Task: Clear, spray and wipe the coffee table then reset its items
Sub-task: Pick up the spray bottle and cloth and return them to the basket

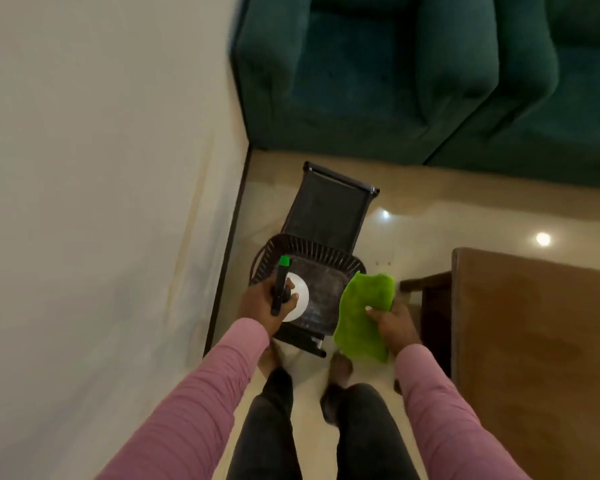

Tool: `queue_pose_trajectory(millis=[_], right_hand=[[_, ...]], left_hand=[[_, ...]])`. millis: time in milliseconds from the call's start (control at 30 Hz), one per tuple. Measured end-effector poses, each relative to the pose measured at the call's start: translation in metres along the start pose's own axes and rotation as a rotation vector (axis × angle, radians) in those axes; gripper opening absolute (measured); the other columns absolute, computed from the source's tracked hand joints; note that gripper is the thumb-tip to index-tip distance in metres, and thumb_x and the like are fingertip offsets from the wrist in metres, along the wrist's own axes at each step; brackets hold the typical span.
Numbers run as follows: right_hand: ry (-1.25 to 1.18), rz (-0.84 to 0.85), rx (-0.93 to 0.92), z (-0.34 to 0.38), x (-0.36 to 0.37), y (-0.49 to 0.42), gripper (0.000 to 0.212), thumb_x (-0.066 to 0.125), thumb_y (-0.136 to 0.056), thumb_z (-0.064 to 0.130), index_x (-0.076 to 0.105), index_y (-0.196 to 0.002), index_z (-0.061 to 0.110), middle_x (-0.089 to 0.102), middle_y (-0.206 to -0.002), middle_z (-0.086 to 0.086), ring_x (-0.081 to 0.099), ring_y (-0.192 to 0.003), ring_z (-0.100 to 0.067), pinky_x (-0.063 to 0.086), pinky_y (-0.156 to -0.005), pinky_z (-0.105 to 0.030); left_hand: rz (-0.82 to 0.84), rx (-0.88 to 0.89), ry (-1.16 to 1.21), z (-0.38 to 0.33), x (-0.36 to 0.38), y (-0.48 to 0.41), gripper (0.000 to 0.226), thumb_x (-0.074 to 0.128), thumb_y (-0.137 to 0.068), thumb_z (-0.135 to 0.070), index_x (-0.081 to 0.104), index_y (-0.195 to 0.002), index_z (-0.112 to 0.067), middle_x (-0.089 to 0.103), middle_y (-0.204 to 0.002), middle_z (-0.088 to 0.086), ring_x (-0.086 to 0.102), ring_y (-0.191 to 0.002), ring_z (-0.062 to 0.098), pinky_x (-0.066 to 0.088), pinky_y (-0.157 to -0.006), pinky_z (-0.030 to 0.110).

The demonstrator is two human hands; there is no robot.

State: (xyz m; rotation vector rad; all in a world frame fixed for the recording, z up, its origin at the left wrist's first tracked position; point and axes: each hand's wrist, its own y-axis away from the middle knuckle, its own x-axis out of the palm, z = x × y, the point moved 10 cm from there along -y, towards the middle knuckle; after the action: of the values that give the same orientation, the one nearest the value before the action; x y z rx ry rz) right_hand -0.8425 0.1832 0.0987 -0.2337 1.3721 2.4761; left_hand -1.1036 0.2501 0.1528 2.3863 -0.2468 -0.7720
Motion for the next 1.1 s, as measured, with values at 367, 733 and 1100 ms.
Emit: queue_pose_trajectory(millis=[367, 733, 1100], right_hand=[[-0.071, 0.001, 0.053, -0.025, 0.075, -0.103, 0.03, 0.062, -0.091, 0.016, 0.056, -0.12, 0.016, 0.064, -0.115, -0.008, 0.061, -0.105, -0.032, 0.047, -0.097, -0.054], [0.138, 0.045, 0.042, -0.022, 0.13, -0.147, 0.036, 0.054, -0.094, 0.012, 0.054, -0.129, 0.011, 0.062, -0.118, -0.009, 0.058, -0.104, -0.025, 0.046, -0.097, -0.041], [0.418, -0.072, 0.134, -0.061, 0.119, -0.204, 0.041, 0.054, -0.094, 0.018, 0.049, -0.132, 0.003, 0.054, -0.133, -0.018, 0.051, -0.122, -0.034, 0.04, -0.097, -0.032]], left_hand=[[0.063, 0.074, -0.161, 0.054, 0.034, -0.14, 0.037, 0.071, -0.087, -0.026, 0.064, -0.122, -0.017, 0.065, -0.124, 0.011, 0.058, -0.116, 0.029, 0.037, -0.09, 0.023], [0.174, 0.163, -0.17, 0.098, 0.069, -0.187, 0.036, 0.073, -0.085, -0.022, 0.063, -0.119, -0.013, 0.066, -0.115, 0.002, 0.059, -0.108, 0.017, 0.044, -0.099, 0.031], [0.177, 0.147, -0.172, 0.121, 0.077, -0.196, 0.04, 0.073, -0.086, -0.023, 0.062, -0.123, -0.013, 0.062, -0.123, 0.004, 0.052, -0.11, 0.011, 0.04, -0.098, 0.026]])
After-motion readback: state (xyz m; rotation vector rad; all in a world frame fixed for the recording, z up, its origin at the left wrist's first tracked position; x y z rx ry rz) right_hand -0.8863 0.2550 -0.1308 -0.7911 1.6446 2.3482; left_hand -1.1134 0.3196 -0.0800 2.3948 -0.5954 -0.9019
